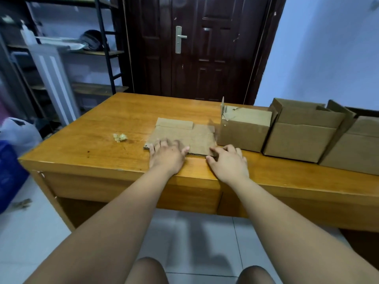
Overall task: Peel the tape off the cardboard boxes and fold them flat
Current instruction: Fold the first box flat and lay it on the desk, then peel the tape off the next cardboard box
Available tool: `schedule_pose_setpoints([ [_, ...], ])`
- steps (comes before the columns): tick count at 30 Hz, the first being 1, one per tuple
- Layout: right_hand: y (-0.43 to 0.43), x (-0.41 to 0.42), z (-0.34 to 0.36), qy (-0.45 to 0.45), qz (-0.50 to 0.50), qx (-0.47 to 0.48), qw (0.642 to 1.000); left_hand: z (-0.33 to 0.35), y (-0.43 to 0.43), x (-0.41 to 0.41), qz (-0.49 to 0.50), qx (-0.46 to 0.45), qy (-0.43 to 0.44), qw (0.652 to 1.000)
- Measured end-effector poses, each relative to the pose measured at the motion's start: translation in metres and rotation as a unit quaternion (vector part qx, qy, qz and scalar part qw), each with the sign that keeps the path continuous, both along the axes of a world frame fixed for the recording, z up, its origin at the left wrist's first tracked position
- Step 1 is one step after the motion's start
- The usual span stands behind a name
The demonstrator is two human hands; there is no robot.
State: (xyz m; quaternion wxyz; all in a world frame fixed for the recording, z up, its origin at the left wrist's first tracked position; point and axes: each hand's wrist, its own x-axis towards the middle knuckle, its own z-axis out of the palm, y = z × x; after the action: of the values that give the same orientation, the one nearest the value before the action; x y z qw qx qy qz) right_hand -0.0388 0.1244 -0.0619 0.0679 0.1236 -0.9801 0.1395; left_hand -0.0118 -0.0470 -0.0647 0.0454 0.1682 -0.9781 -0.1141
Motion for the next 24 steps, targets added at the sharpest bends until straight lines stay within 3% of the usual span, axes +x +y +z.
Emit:
schedule_pose_setpoints([
  [5,-0.003,0.005,0.0,0.044,0.004,-0.05,0.998,0.002,0.003,0.009,-0.057,-0.034,0.002,0.998],
  [9,-0.001,0.015,0.002,0.177,0.058,-0.034,0.982,0.003,0.004,0.012,-0.132,-0.049,0.018,0.99],
  [13,0.002,0.006,0.03,0.252,0.032,-0.038,0.966,0.001,0.003,0.006,-0.134,-0.039,-0.017,0.99],
  [17,0.012,-0.018,0.059,0.22,-0.026,-0.001,0.975,-0.001,0.004,0.006,-0.11,-0.043,0.004,0.993],
  [22,0.028,-0.038,0.062,0.106,-0.095,0.021,0.99,-0.001,0.007,0.017,-0.093,-0.061,0.121,0.986],
  [24,0.034,-0.037,0.058,0.104,-0.086,0.062,0.989,-0.001,0.008,0.018,-0.084,-0.069,0.131,0.985],
])
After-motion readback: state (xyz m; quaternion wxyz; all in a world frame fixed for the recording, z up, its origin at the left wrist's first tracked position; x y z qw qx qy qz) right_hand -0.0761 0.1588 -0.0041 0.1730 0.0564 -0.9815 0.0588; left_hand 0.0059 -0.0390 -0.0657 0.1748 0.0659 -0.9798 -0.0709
